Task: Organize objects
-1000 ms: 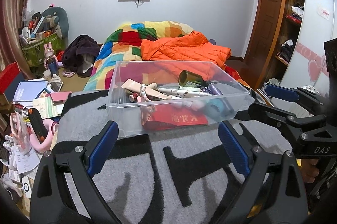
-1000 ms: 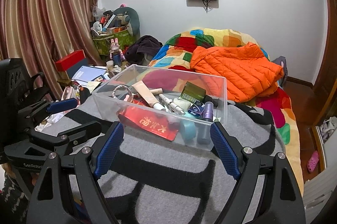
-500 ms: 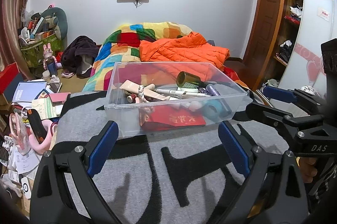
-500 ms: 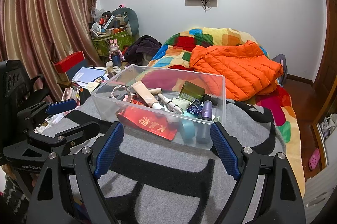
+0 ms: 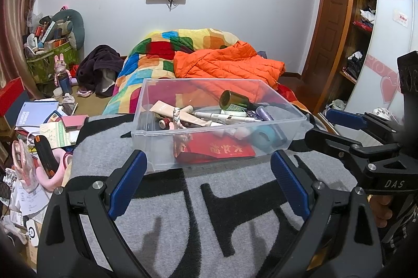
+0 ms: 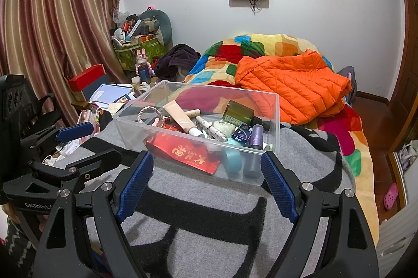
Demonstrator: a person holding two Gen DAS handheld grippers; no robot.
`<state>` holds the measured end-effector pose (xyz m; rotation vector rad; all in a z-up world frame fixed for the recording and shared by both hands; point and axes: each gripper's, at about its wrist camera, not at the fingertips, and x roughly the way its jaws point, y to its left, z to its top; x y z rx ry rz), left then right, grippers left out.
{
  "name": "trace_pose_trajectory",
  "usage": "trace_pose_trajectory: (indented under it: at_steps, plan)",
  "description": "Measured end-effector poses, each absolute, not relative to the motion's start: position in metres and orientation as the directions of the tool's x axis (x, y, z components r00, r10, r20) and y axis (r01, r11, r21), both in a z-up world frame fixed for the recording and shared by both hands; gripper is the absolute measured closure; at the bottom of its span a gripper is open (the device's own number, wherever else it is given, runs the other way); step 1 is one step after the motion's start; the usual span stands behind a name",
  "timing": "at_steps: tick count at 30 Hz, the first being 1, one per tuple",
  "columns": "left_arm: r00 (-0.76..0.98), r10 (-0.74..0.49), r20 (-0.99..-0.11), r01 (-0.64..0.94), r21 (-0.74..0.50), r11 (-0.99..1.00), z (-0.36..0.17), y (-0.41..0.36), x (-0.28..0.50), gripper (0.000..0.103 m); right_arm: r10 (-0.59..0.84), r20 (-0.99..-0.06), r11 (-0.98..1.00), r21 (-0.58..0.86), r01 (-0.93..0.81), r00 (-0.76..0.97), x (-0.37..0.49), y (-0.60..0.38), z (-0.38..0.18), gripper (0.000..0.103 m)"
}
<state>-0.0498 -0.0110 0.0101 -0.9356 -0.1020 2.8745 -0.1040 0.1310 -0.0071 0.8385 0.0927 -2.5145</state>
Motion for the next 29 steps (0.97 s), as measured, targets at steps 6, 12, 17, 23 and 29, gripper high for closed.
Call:
trace_pose_trajectory:
  at_steps: [6,12,17,23,29]
  plan:
    - [-0.804,0.135,-0.579,-0.088,-0.108,-0.990,0.0111,-0.0110,-0.0498,0.006,-0.426,-0.581,-0.880,0.087,0.467,-0.694,-0.1040,0.1312,-0.0072,0.021]
    - [-0.804,0.131,-0.580,-0.083,-0.109,-0.991,0.0108,-0.0118,-0.0521,0.006,-0.425,-0.581,-0.880,0.086,0.466,-0.694,-0.1041,0.1311,-0.0071,0.021]
    - [-0.792,0.142,-0.593,-0.085,-0.124,-0.989,0.0085,-0.0112,-0.0540,0.006,-0.426,-0.582,-0.880,0.088,0.467,-0.693,-0.1033,0.1307,-0.0077,0.021]
    - [-0.787,0.150,-0.598,-0.090,-0.129,-0.987,0.0065,-0.0103,-0.0547,0.006,-0.425,-0.585,-0.880,0.089,0.466,-0.690,-0.1019,0.1284,-0.0102,0.021]
    - [-0.796,0.150,-0.586,-0.098,-0.120,-0.988,0.0095,-0.0079,-0.0511,0.006,-0.425,-0.587,-0.880,0.090,0.466,-0.689,-0.1010,0.1266,-0.0113,0.021]
